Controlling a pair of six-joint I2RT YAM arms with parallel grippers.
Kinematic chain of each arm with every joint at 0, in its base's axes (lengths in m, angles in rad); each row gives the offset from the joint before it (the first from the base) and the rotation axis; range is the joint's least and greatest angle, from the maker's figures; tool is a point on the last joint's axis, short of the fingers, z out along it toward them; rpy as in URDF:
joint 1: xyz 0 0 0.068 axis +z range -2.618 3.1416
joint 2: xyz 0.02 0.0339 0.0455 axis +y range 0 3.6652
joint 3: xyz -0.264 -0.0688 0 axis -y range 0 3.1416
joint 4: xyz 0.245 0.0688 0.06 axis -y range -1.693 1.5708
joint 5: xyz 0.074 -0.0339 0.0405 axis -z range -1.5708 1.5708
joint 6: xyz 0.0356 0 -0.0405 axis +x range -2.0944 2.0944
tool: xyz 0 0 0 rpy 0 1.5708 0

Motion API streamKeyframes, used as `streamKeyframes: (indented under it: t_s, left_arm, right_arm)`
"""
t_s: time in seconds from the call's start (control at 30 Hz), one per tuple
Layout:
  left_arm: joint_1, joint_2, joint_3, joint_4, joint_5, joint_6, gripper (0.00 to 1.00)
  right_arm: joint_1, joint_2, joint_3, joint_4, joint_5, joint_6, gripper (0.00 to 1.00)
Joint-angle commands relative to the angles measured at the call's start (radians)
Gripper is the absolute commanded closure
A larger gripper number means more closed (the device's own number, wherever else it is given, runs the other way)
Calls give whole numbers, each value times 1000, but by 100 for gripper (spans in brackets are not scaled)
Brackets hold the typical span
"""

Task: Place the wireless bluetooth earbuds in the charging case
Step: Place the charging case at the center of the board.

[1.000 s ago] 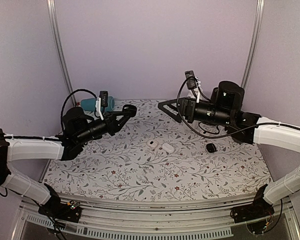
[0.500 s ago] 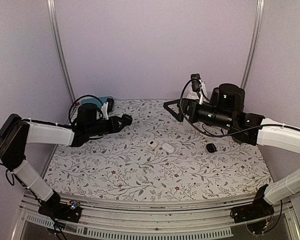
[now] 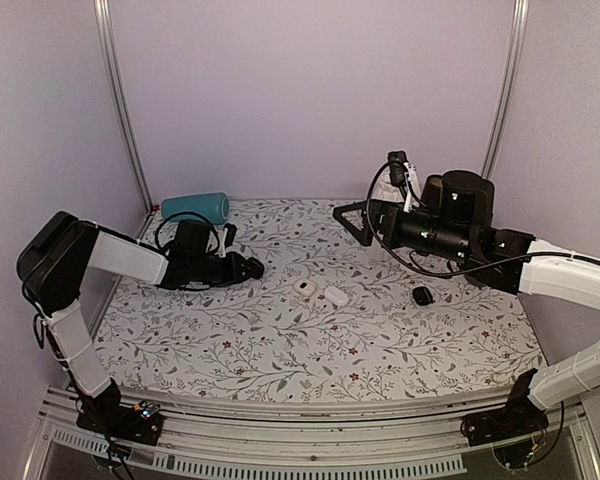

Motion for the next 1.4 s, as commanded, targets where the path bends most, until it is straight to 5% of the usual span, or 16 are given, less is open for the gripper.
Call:
streamKeyframes:
  t_s: [0.0,0.53,1.37]
  left_arm:
    - [19,29,7,-21,23,-6,100]
    - [19,45,-40,-20,12,-12,99]
    - [19,-39,-51,-67,-65,11,37]
  right_arm:
    - [-6,-25,-16,-4,9,17,1]
    - [-6,-8,-3,-11,-4,24,1]
    - [-6,-5,17,-26,-16,18,1]
